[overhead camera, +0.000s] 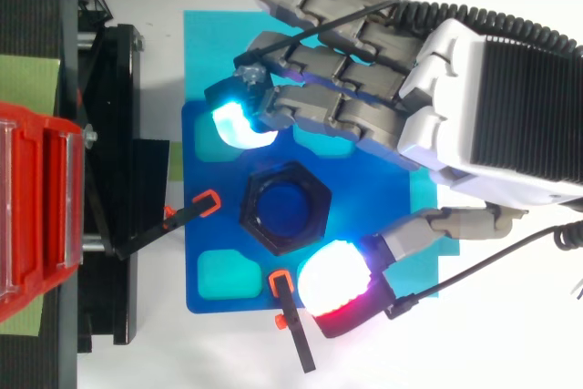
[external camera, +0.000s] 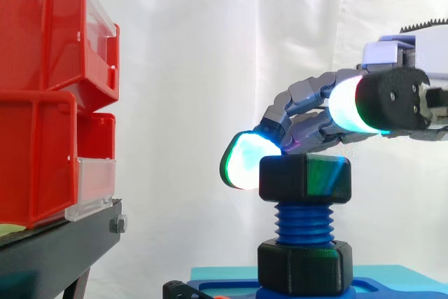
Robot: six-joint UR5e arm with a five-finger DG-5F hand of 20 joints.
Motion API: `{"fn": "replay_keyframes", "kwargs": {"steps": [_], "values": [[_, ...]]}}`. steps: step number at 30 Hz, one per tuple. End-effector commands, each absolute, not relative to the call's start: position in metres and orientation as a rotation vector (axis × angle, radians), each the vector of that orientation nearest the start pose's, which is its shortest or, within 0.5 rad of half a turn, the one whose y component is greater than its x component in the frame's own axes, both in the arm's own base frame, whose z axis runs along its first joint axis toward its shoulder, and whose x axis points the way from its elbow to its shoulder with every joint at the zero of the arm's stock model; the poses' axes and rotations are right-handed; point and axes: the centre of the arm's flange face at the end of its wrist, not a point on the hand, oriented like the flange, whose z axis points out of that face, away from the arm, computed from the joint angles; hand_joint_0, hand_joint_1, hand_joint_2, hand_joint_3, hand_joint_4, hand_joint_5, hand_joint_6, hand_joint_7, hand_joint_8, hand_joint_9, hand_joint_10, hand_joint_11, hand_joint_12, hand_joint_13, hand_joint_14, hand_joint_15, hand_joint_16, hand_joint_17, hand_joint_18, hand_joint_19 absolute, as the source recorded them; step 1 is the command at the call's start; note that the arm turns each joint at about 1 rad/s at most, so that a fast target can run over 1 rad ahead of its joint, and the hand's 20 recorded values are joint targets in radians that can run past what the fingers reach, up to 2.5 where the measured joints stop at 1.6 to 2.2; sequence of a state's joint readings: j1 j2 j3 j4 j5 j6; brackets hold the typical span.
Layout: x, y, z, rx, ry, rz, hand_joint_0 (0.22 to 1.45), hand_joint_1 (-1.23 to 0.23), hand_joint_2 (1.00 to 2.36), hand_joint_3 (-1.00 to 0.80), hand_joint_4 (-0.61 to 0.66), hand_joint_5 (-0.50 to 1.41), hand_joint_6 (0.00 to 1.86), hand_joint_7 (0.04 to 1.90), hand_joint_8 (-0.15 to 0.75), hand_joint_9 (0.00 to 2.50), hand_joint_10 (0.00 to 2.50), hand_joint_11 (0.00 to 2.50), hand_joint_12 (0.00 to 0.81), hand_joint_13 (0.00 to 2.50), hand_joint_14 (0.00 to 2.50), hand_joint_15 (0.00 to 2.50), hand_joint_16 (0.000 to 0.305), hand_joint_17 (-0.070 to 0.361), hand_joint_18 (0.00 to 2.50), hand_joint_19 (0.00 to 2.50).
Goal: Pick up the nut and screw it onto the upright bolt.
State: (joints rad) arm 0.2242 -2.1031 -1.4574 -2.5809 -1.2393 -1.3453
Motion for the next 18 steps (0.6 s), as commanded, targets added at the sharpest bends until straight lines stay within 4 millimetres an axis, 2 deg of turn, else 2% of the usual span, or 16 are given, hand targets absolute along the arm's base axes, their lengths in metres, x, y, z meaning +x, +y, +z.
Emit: {"fn": "replay_keyframes", "kwargs": {"steps": [1, 5, 12, 13, 14, 15, 18], "values": [[0.704, -0.009, 0.29, 0.267, 1.405, 0.142, 0.36, -0.09, 1.0, -0.5, 0.24, -0.23, 0.5, 0.64, 0.319, 0.26, 0.0, 0.0, 0.462, 0.17, 0.0, 0.0, 0.066, 0.149, 0.06, 0.0], [0.71, -0.006, 0.304, 0.251, 1.389, 0.16, 0.39, 0.06, 1.0, -0.5, 0.19, -0.23, 0.5, 0.62, 0.289, 0.2, 0.0, 0.0, 0.445, 0.09, 0.0, 0.0, 0.062, 0.14, 0.0, 0.0], [0.712, 0.012, 0.307, 0.208, 1.384, 0.189, 0.45, 0.12, 1.0, -0.5, 0.12, -0.2, 0.5, 0.64, 0.257, 0.19, 0.0, 0.0, 0.417, 0.06, 0.0, 0.0, 0.056, 0.126, 0.0, 0.0], [0.712, 0.013, 0.307, 0.205, 1.384, 0.189, 0.46, 0.08, 1.0, -0.5, 0.12, -0.2, 0.5, 0.65, 0.251, 0.19, 0.0, 0.0, 0.411, 0.06, 0.0, 0.0, 0.055, 0.123, 0.0, 0.0], [0.712, 0.014, 0.307, 0.205, 1.384, 0.192, 0.48, -0.01, 1.0, -0.5, 0.12, -0.2, 0.5, 0.67, 0.245, 0.19, 0.0, 0.0, 0.404, 0.06, 0.0, 0.0, 0.053, 0.12, 0.0, 0.0], [0.712, 0.016, 0.306, 0.202, 1.386, 0.193, 0.48, -0.18, 1.0, -0.5, 0.12, -0.2, 0.5, 0.72, 0.244, 0.16, 0.0, 0.0, 0.4, 0.03, 0.0, 0.0, 0.053, 0.118, 0.0, 0.0], [0.712, 0.016, 0.307, 0.202, 1.389, 0.194, 0.48, -0.34, 1.0, -0.5, 0.13, -0.2, 0.5, 0.74, 0.245, 0.16, 0.0, 0.0, 0.398, 0.03, 0.0, 0.0, 0.052, 0.117, 0.0, 0.0]]}}
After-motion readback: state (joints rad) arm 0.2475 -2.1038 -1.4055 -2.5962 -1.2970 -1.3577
